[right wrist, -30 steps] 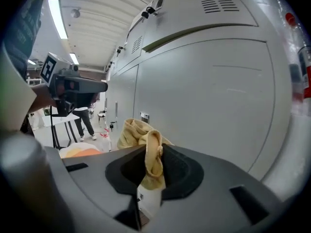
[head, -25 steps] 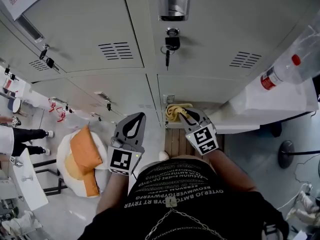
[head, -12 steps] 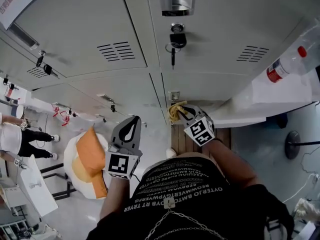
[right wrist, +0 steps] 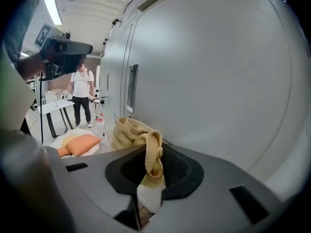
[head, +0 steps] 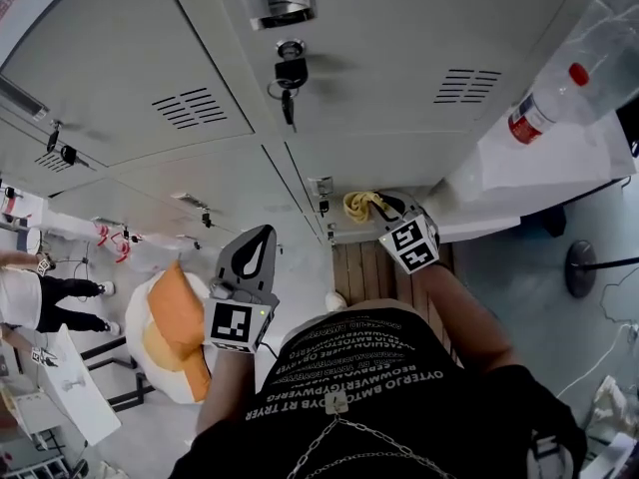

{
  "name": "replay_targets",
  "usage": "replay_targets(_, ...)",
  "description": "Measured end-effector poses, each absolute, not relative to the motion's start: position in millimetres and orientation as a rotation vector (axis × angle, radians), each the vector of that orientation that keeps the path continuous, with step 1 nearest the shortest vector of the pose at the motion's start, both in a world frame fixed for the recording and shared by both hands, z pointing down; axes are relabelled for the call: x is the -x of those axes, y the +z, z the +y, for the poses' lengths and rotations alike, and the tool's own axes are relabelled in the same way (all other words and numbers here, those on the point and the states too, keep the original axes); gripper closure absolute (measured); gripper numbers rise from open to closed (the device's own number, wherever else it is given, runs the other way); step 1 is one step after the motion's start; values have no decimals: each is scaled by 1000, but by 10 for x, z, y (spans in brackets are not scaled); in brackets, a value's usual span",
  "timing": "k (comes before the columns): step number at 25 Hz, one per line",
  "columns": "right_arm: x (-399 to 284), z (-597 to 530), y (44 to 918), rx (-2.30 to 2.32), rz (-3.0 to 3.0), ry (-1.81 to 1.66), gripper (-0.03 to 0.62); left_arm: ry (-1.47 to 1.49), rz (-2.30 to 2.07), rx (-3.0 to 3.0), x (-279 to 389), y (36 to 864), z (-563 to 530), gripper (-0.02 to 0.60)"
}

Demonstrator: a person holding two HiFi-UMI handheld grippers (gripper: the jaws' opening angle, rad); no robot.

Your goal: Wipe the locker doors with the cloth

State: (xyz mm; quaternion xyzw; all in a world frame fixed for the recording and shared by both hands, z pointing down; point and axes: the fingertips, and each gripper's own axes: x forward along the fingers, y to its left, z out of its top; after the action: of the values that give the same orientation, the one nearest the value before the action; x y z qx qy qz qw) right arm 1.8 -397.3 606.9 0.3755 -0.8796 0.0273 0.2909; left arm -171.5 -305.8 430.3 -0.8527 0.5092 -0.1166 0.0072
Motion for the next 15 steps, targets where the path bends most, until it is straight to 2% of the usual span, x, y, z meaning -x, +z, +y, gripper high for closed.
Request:
replay_targets(9, -885, -4018, 6163, -1148, -2250, 205, 534, -379, 1583, 2671, 1135, 4205, -2936, 577)
replay_targets(15, -1049, -3842, 6070, -1117, -2312, 230, 534, -378, 1582, 2674, 712, 4181, -2842, 577)
